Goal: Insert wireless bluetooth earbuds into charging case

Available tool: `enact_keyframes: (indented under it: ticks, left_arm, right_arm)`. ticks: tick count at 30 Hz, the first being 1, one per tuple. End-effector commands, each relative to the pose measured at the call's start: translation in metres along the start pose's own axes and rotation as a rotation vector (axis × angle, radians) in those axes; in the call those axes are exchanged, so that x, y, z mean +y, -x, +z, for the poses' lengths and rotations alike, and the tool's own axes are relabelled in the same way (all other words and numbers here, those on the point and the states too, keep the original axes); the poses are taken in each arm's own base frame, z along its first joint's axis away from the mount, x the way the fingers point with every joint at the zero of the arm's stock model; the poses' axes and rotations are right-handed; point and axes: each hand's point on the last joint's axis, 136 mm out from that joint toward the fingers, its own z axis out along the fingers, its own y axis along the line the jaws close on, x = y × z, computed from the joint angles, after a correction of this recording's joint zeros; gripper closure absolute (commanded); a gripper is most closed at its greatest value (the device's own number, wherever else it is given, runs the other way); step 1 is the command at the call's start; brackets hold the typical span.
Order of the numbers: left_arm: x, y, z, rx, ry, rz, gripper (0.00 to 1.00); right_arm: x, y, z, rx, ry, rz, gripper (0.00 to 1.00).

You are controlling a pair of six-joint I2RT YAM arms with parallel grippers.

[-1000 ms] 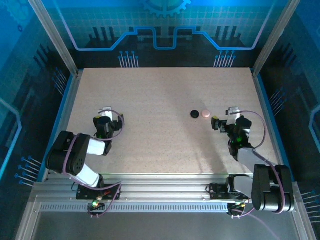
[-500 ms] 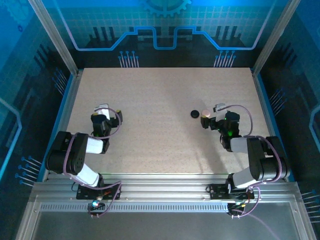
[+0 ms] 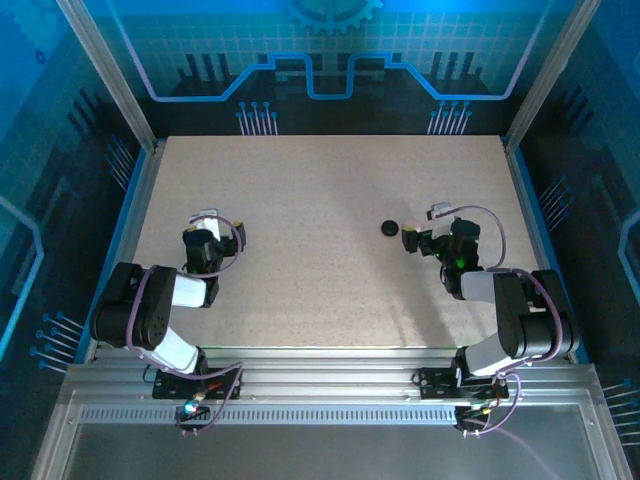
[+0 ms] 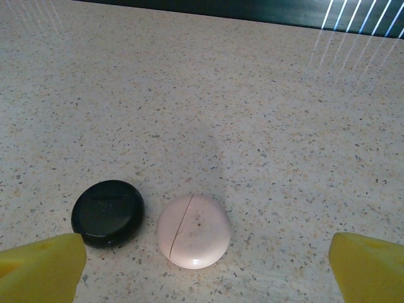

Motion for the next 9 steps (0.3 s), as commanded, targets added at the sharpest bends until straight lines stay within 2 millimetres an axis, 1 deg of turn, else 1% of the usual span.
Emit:
enact_keyframes:
  ticks: [1,9]
  left_arm:
    - [-0.0041,0.0175,0.0022,-0.043,-0.021,-0.013,0.01]
    - [-0.0039,0.0171,0.0022,-0.042,-0.020,-0.013,0.01]
  right_arm:
    - [-0.0042,0.0061,0.0022,-0.015,-0.007,0.007,0.00]
    - [-0.0041,0.0061,0.0023,-0.014,-0.006,0.007,0.00]
